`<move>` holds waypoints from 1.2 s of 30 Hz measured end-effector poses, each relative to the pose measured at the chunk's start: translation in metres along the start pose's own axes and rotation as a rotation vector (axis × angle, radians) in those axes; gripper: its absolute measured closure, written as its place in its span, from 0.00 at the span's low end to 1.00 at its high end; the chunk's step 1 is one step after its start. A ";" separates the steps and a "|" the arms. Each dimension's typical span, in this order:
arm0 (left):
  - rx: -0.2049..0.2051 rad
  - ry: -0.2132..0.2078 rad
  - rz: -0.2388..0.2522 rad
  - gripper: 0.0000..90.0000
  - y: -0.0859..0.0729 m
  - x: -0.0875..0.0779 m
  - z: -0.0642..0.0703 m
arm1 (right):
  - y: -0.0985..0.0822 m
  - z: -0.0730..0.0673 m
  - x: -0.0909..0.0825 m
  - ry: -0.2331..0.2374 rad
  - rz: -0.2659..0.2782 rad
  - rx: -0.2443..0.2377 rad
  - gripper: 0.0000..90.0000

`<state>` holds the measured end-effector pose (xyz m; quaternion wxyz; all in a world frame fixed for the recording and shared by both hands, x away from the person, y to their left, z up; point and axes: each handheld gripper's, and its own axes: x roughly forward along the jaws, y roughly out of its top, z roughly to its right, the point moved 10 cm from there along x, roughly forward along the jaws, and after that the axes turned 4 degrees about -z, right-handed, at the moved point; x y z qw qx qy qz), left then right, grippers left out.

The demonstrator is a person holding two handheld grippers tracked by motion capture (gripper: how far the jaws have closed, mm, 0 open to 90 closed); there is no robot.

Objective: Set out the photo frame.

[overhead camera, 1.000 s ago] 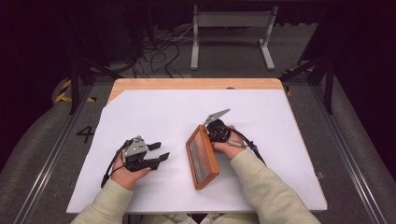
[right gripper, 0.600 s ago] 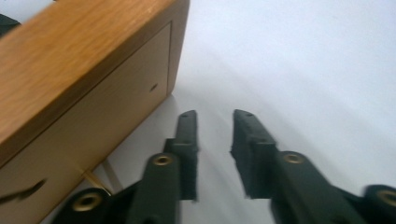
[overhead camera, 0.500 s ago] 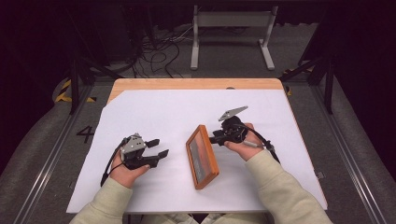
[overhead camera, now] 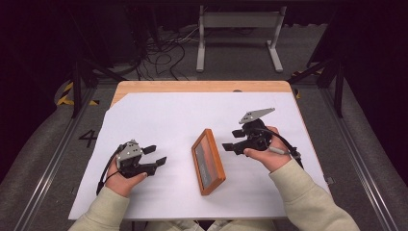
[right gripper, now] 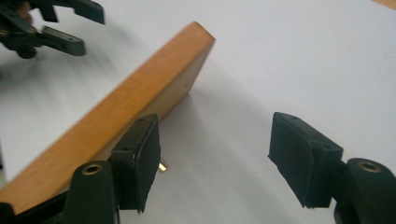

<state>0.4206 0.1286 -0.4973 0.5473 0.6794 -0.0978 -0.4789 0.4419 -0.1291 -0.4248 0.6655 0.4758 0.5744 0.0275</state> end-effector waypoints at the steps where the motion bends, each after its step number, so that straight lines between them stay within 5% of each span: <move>1: -0.001 -0.003 -0.002 0.41 0.000 0.000 0.000 | 0.002 -0.004 -0.003 0.003 0.000 -0.005 0.38; 12: -0.002 -0.002 -0.001 0.42 0.000 0.001 0.000 | 0.015 -0.033 -0.008 0.047 -0.037 -0.008 0.30; 36: 0.015 -0.006 -0.008 0.45 -0.001 0.001 0.002 | -0.001 -0.054 0.051 0.101 -0.231 0.058 0.29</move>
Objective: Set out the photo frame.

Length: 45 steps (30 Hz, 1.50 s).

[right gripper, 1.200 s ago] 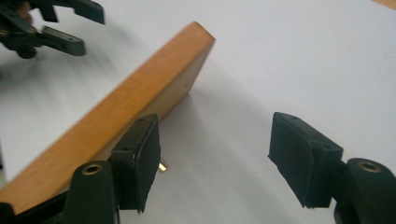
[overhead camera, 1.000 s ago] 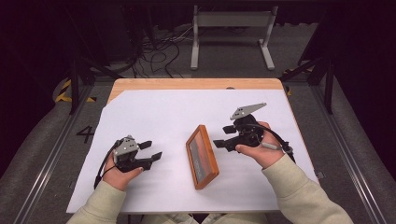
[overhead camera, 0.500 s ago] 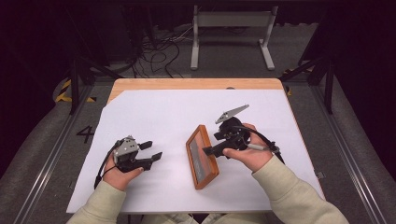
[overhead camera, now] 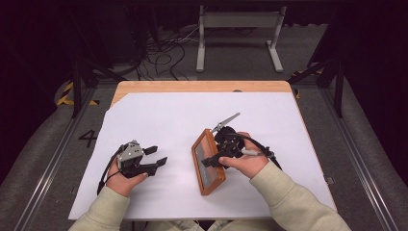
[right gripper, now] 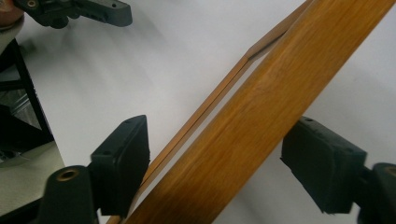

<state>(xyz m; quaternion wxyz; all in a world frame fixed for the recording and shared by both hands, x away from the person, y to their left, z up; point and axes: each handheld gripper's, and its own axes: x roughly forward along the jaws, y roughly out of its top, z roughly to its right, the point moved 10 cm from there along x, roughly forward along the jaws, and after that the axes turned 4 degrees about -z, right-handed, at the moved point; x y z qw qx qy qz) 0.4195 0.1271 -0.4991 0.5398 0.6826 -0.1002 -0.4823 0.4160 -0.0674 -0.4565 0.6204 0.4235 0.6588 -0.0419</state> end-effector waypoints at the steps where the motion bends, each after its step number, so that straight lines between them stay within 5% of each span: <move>1: 0.000 0.000 0.000 0.45 0.000 0.000 0.000 | 0.000 0.000 0.000 0.000 0.000 0.000 0.29; 14: 0.000 -0.003 -0.001 0.45 0.000 0.001 0.001 | -0.001 -0.003 0.008 -0.021 -0.040 0.055 0.51; 25: -0.001 -0.010 -0.001 0.47 0.000 0.002 0.001 | 0.001 -0.003 0.006 -0.072 -0.034 0.035 0.53; 34: -0.003 -0.010 -0.003 0.47 0.000 0.002 0.001 | -0.002 -0.005 0.007 -0.060 -0.070 0.081 0.57; 45: -0.015 -0.006 0.007 0.46 0.001 0.001 0.000 | 0.000 -0.003 0.007 -0.083 -0.084 0.078 0.62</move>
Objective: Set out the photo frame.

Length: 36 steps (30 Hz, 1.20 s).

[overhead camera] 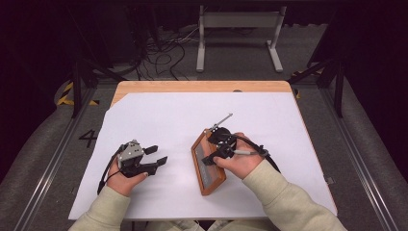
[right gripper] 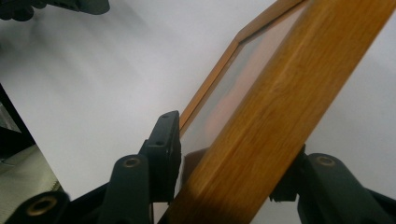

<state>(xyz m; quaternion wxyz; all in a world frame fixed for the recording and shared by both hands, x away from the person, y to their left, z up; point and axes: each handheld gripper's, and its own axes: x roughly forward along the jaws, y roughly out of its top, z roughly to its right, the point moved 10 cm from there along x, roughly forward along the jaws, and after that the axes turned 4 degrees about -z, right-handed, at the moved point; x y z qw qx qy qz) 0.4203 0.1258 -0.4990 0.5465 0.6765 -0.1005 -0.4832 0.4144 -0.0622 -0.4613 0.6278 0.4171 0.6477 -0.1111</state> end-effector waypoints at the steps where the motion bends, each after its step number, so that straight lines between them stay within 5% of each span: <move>1: -0.002 -0.002 -0.001 0.46 0.000 0.000 0.000 | 0.000 0.000 0.000 0.001 0.000 0.012 0.63; 12: 0.010 0.006 0.003 0.46 0.001 0.000 -0.002 | 0.003 0.002 -0.001 0.032 0.008 0.129 0.73; 22: 0.002 0.002 0.003 0.46 0.000 -0.001 0.000 | 0.006 -0.002 -0.002 0.065 0.005 0.150 0.78; 29: 0.006 0.008 0.011 0.46 0.001 -0.002 -0.002 | 0.006 -0.004 -0.006 0.050 -0.003 0.119 0.79; 36: 0.004 0.008 0.013 0.46 0.001 -0.003 -0.002 | 0.008 -0.002 -0.021 0.044 -0.016 0.040 0.79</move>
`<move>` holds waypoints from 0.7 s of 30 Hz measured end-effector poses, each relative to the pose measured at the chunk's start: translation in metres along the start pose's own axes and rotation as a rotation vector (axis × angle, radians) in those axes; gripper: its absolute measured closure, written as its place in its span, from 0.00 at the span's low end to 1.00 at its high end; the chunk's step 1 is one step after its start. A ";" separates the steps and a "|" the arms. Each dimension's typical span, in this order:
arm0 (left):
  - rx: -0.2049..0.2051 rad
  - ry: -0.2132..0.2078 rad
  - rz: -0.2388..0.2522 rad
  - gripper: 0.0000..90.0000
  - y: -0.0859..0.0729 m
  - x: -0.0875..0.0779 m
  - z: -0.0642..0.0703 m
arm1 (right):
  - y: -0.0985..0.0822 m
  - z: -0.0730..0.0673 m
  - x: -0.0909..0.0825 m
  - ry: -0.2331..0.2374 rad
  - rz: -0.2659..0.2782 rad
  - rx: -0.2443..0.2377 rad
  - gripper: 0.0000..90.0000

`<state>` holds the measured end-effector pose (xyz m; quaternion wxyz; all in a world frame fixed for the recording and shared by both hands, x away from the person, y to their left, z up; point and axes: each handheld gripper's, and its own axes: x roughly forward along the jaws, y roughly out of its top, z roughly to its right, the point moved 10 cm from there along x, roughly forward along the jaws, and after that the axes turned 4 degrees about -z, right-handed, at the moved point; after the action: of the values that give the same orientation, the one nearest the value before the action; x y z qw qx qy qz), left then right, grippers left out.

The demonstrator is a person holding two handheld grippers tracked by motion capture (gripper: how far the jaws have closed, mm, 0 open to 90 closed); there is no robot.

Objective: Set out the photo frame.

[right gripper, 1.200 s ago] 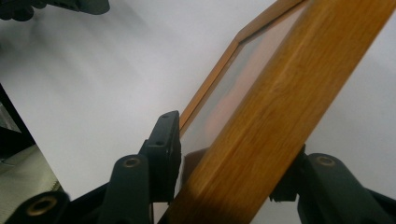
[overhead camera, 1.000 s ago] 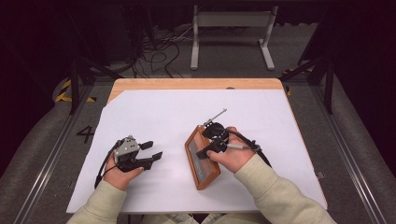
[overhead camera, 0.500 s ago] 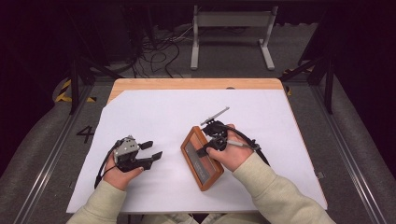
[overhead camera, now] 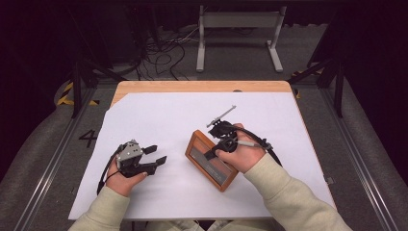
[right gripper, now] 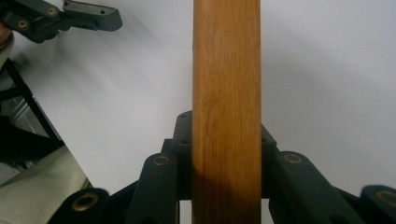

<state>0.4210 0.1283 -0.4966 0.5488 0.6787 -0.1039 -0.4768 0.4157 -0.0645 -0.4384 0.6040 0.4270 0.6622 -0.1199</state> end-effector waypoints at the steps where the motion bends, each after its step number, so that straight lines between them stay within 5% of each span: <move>1: 0.000 0.001 -0.001 0.46 0.000 0.000 0.000 | 0.001 -0.001 -0.002 -0.001 0.000 -0.009 0.79; 6: -0.002 0.003 -0.001 0.46 -0.001 -0.001 0.000 | 0.006 0.000 -0.015 -0.012 -0.010 -0.109 0.79; 15: -0.013 0.012 -0.005 0.46 -0.005 -0.006 -0.002 | 0.018 0.006 -0.042 -0.047 -0.097 -0.364 0.80; 21: -0.019 0.024 -0.002 0.46 -0.008 -0.010 -0.003 | 0.019 0.012 -0.047 -0.032 -0.182 -0.460 0.80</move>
<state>0.4152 0.1403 -0.4980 0.5559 0.6794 -0.0920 -0.4701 0.4327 -0.0807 -0.3922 0.6825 0.2147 0.6982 -0.0266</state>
